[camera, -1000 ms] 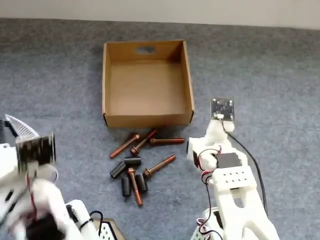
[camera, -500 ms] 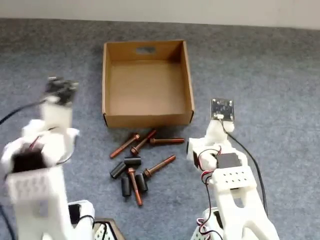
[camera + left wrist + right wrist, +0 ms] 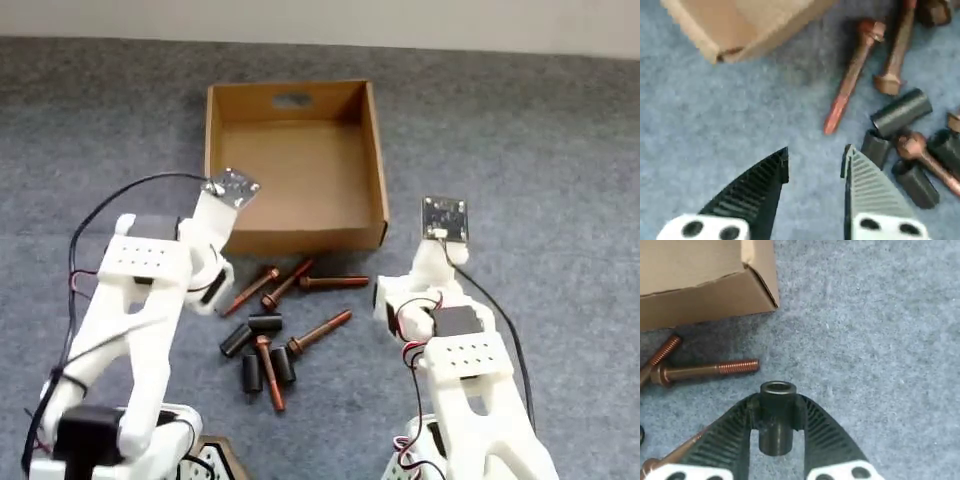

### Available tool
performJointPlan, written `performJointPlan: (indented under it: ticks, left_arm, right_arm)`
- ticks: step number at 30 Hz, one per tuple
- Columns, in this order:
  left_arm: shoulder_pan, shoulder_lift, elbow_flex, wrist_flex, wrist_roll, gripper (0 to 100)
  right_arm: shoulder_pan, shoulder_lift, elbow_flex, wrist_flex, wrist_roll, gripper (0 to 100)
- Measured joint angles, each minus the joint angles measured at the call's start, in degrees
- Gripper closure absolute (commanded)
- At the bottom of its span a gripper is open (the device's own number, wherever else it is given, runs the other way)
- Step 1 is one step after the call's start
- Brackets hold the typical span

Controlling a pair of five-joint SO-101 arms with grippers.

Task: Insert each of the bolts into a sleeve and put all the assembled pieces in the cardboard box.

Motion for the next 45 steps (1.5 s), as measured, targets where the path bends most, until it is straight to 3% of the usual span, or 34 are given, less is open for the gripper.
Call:
performJointPlan:
  ticks: [5,14,25,31,37,45]
  left_arm:
    - [0.4,3.3,3.4,-9.9,0.1,82]
    - [9.4,3.7,5.2,-12.7,0.1,82]
    - [9.8,3.7,10.4,-24.7,-0.1,82]
    - [9.8,4.0,10.5,-25.8,-0.1,83]
    - [10.0,4.0,12.1,-25.0,0.0,94]
    - [10.0,4.0,12.6,-20.7,-4.5,94]
  right_arm:
    - [0.0,0.0,0.0,0.0,0.0,99.2]
    - [0.0,0.0,0.0,0.0,0.0,99.2]
    - [0.0,0.0,0.0,0.0,0.0,99.2]
    - [0.0,0.0,0.0,0.0,0.0,99.2]
    - [0.0,0.0,0.2,0.0,0.0,99.2]
    - [0.0,0.0,0.2,0.0,0.0,99.2]
